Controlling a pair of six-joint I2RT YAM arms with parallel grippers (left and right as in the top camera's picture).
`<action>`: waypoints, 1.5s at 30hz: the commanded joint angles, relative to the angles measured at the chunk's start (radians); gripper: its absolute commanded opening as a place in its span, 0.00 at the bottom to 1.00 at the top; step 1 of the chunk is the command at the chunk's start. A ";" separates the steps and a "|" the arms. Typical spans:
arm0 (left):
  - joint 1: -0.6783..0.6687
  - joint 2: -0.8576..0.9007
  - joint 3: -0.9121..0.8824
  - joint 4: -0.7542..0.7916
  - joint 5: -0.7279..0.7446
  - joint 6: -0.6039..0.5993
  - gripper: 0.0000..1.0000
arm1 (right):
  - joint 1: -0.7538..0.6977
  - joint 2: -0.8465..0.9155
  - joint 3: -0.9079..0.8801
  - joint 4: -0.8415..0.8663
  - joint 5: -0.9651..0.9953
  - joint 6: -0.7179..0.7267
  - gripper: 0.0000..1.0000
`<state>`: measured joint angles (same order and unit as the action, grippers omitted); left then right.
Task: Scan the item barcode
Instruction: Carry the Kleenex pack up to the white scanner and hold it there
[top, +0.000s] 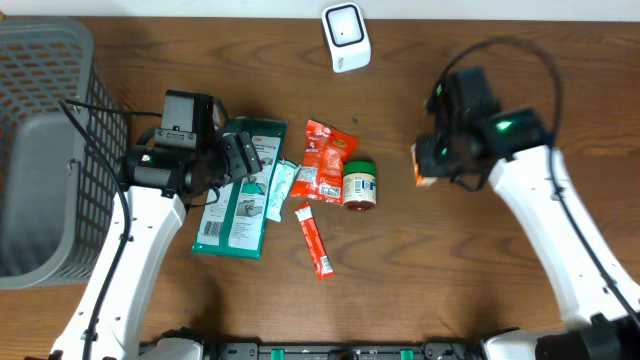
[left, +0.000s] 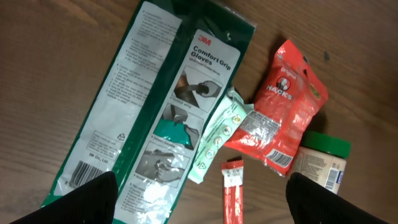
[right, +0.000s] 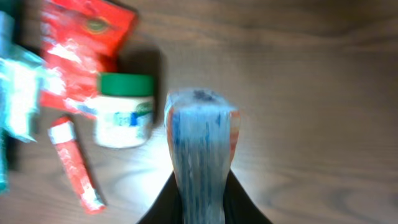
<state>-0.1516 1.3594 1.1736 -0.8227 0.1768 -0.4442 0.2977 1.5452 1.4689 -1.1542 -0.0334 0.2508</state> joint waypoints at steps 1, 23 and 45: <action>0.003 -0.005 0.016 -0.003 -0.010 0.006 0.87 | 0.013 0.001 0.251 -0.126 -0.001 -0.001 0.09; 0.003 -0.005 0.016 -0.003 -0.010 0.006 0.87 | 0.057 0.823 1.203 -0.009 0.036 -0.121 0.14; 0.003 -0.005 0.016 -0.003 -0.010 0.006 0.87 | 0.060 1.089 1.202 0.381 0.130 -0.134 0.12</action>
<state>-0.1516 1.3594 1.1744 -0.8253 0.1768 -0.4446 0.3531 2.6221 2.6545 -0.7849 0.0753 0.1242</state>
